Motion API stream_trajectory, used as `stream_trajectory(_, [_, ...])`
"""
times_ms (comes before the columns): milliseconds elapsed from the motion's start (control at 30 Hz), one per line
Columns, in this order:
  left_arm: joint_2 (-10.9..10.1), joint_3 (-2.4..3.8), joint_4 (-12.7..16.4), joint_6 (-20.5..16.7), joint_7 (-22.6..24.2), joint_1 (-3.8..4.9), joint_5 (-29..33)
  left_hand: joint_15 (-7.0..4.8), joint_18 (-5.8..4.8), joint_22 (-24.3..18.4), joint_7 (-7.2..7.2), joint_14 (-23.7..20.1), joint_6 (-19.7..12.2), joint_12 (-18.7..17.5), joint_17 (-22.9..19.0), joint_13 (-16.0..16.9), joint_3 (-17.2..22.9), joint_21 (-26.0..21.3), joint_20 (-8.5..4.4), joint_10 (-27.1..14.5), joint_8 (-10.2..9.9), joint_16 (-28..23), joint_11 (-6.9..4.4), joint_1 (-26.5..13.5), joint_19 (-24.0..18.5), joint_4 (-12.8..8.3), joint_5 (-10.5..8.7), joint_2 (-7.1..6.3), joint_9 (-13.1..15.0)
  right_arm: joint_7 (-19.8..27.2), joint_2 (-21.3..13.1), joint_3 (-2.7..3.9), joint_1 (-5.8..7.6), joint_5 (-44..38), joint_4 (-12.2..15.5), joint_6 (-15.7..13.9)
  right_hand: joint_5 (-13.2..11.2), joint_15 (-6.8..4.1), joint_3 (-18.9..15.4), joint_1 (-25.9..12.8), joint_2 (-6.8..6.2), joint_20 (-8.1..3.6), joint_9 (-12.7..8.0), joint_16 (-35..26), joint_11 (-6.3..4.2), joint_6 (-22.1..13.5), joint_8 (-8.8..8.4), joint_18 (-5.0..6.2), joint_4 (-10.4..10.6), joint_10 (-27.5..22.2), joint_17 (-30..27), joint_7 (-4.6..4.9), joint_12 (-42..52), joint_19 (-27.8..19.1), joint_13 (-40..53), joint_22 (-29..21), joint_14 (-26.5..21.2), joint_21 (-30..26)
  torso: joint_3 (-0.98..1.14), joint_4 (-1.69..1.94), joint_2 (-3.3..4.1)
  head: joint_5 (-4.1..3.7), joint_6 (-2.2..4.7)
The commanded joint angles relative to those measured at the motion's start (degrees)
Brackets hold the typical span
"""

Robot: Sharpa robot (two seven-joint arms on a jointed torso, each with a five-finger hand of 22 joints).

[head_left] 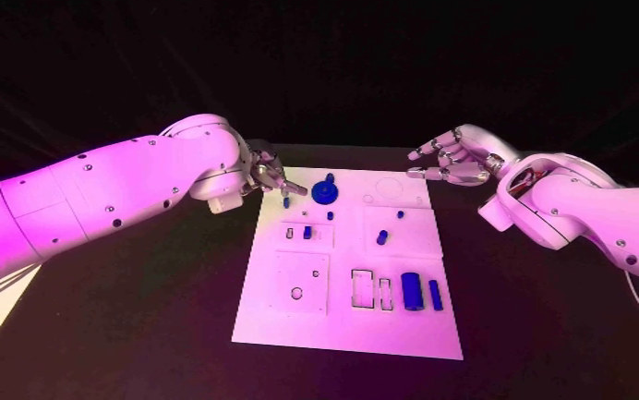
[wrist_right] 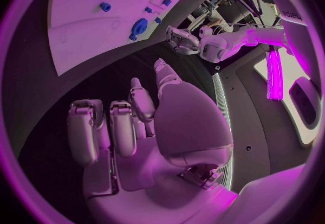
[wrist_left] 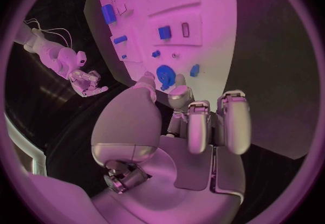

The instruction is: Assemble the parts on the task board

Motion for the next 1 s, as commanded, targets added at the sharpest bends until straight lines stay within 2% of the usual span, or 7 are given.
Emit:
stream_trajectory(33, [1.80,0.05,-3.74,6.06,1.27,0.94,0.29,0.60,0.11,4.27,0.52,6.04,0.17,-0.38,15.05,-0.53,-0.89,-0.40,0.57,-0.24,-1.34,0.18,0.42,1.00,2.04,0.00,0.06,0.13,-1.78,0.33,0.20,-0.02,-0.05,-0.15,-0.17,0.54,0.16,-0.07,-0.44,-0.22,0.13,0.06,0.09,-0.39,-0.01,0.14,-0.10,0.45,-0.02,-0.29,11.16,0.04,-0.35,2.12,-0.06,7.91,5.02,-0.39,-0.04,0.09,0.02,0.07,0.07])
stream_trajectory(167, [4.65,-0.06,-9.04,6.37,1.96,1.57,-1.95,0.59,0.14,4.28,0.26,6.04,2.18,0.16,15.05,-0.19,-2.10,-0.44,0.71,0.18,-1.44,0.18,0.28,1.15,2.04,0.12,0.05,0.47,-3.20,0.52,0.42,-0.03,-0.07,-0.07,-0.32,0.63,0.16,-0.07,-0.53,-0.30,0.17,0.06,0.08,-0.38,-0.01,0.14,-0.11,0.46,0.05,-0.26,11.17,0.04,-0.30,2.10,-0.04,7.87,5.02,-0.42,-0.15,0.02,0.05,0.42,0.19])
stream_trajectory(233, [5.94,-0.23,-11.39,6.83,2.13,1.71,-2.71,0.47,0.13,4.39,0.09,6.04,2.89,0.48,15.05,0.08,-2.61,-0.39,0.64,0.48,-1.46,0.18,0.13,0.93,2.09,0.13,0.08,0.71,-3.72,0.56,0.52,-0.03,-0.08,-0.04,-0.38,0.66,0.16,-0.07,-0.53,-0.30,0.17,0.06,0.08,-0.38,-0.01,0.14,-0.11,0.46,0.05,-0.26,11.17,0.04,-0.30,2.10,-0.04,7.87,5.02,-0.42,-0.11,-0.06,0.01,0.56,0.26])
stream_trajectory(333, [8.16,-0.89,-15.38,8.14,2.20,1.85,-3.59,0.31,0.11,4.49,-0.16,6.04,3.85,0.76,15.05,0.29,-3.17,-0.34,0.51,0.73,-1.29,0.18,-0.08,1.07,2.13,0.11,0.10,1.00,-4.21,0.62,0.70,-0.04,-0.09,0.00,-0.46,0.71,0.21,-0.07,-0.56,-0.34,0.22,0.05,0.08,-0.38,-0.01,0.13,-0.11,0.46,0.11,-0.27,11.18,0.04,-0.32,2.12,-0.05,7.90,5.02,-0.41,-0.14,-0.11,0.11,0.67,0.28])
stream_trajectory(500, [10.37,-1.98,-19.27,10.01,2.23,1.81,-4.05,0.12,0.06,4.75,-0.46,6.04,4.72,1.05,15.05,0.53,-3.52,-0.19,0.35,0.96,-0.81,0.18,-0.32,1.46,2.24,0.07,0.12,1.48,-4.34,0.67,0.84,-0.04,-0.12,0.01,-0.55,0.80,0.21,-0.07,-0.56,-0.34,0.22,0.05,0.08,-0.38,-0.01,0.13,-0.11,0.46,0.11,-0.27,11.18,0.04,-0.32,2.12,-0.05,7.90,5.02,-0.41,-0.18,-0.07,0.11,0.70,0.10])
stream_trajectory(667, [11.68,-2.57,-21.45,11.17,2.89,1.44,-3.93,-0.09,-0.04,5.23,-0.73,6.04,5.35,1.60,15.05,1.06,-3.58,0.12,0.16,1.40,-0.35,0.18,-0.56,2.05,2.43,0.02,0.19,2.39,-4.34,0.74,0.98,-0.04,-0.15,0.01,-0.60,0.85,0.28,-0.07,-0.57,-0.36,0.28,0.05,0.08,-0.38,-0.01,0.13,-0.11,0.46,0.14,-0.25,11.19,0.04,-0.29,2.12,-0.04,7.89,5.03,-0.41,-0.14,-0.05,0.09,0.74,0.01])
stream_trajectory(1000, [12.35,-2.80,-21.79,11.25,3.49,1.19,-2.48,-0.27,-0.20,5.92,-0.97,6.04,5.85,2.15,15.05,1.61,-3.73,0.57,-0.01,1.88,0.03,0.18,-0.78,2.31,2.70,0.09,0.21,3.21,-4.29,0.75,1.11,-0.04,-0.18,0.02,-0.75,0.91,0.39,-0.07,-0.58,-0.33,0.36,0.05,0.08,-0.41,-0.01,0.13,-0.11,0.46,0.16,-0.27,11.14,0.04,-0.34,2.11,-0.09,7.87,5.02,-0.43,-0.07,-0.07,0.00,0.84,-0.09])
